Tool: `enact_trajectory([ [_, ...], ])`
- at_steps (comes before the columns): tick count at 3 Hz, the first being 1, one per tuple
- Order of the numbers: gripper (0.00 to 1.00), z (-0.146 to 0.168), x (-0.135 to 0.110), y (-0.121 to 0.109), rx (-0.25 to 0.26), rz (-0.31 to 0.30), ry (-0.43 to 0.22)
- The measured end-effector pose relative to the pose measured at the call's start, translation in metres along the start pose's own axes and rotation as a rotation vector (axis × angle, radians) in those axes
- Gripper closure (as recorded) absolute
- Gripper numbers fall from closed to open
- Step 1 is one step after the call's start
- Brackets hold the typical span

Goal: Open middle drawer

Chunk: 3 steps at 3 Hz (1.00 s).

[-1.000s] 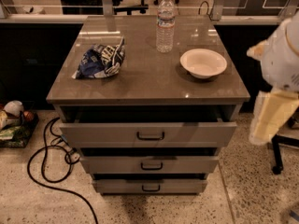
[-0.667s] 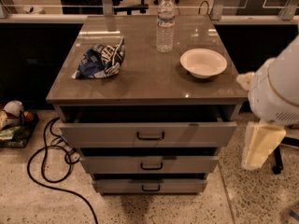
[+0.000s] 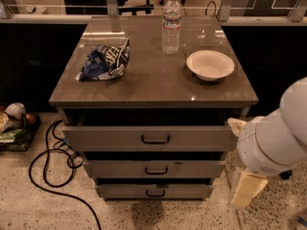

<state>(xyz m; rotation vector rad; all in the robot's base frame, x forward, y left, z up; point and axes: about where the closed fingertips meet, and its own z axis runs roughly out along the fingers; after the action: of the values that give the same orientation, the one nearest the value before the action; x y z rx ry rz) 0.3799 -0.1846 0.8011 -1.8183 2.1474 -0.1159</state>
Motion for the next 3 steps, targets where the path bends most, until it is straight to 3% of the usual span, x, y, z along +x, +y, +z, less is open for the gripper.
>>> enact_trajectory([
  [2,0.00,0.027,-0.004,0.006,-0.005,0.005,-0.046],
  [3,0.00,0.055,-0.001,0.010,-0.017,-0.002,-0.069],
])
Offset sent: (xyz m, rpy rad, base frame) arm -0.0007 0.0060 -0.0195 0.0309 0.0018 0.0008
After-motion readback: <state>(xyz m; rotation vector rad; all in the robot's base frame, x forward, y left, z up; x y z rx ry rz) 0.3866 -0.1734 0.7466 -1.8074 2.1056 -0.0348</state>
